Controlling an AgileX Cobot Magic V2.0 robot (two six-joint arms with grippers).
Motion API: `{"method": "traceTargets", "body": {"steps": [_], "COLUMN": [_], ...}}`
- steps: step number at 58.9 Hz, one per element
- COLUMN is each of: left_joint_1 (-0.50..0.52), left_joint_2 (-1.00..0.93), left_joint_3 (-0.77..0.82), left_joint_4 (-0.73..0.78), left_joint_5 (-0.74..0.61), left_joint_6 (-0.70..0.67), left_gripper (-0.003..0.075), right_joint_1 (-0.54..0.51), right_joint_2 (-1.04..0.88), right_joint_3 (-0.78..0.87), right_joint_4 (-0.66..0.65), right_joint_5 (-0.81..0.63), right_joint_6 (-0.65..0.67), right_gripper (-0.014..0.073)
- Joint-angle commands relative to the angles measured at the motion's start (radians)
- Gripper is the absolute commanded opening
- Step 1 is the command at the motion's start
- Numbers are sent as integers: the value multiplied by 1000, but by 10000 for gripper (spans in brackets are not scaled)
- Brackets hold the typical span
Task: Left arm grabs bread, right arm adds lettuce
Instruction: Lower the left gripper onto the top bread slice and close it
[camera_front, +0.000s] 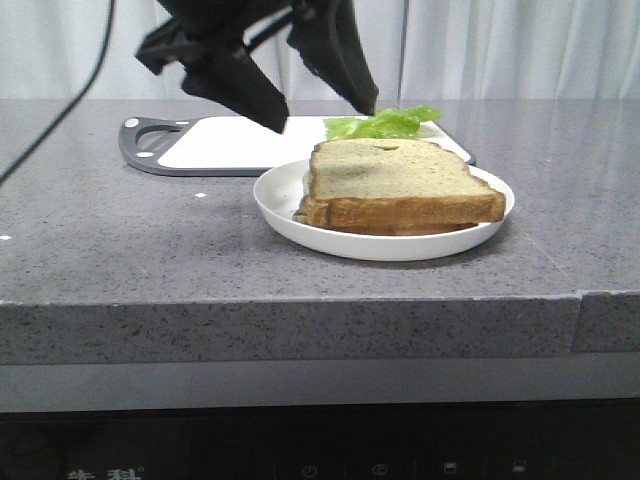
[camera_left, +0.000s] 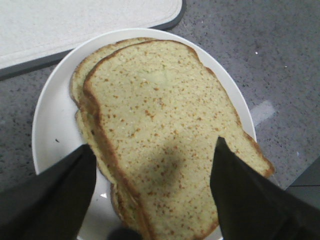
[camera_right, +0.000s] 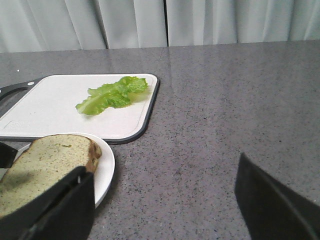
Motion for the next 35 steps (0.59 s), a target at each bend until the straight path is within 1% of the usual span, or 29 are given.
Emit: {"method": "traceTargets", "body": {"steps": [1,5,35], "left_joint_1": [-11,-11,-28], "left_joint_2": [-3,14,65], "left_joint_3": [-58,-60,-62], "left_joint_4": [-39,-60,-60], "left_joint_5": [-21,-19,-19], "left_joint_6": [-7,-7,-7], "left_gripper": [442,442,442], "right_joint_1": [-7,-7,-7], "right_joint_2": [12,12,12], "right_joint_3": [-40,-40,-40], "right_joint_4": [-9,-9,-9], "right_joint_5": [-65,-65,-57], "right_joint_6": [-7,-7,-7], "right_gripper": [590,590,590]}}
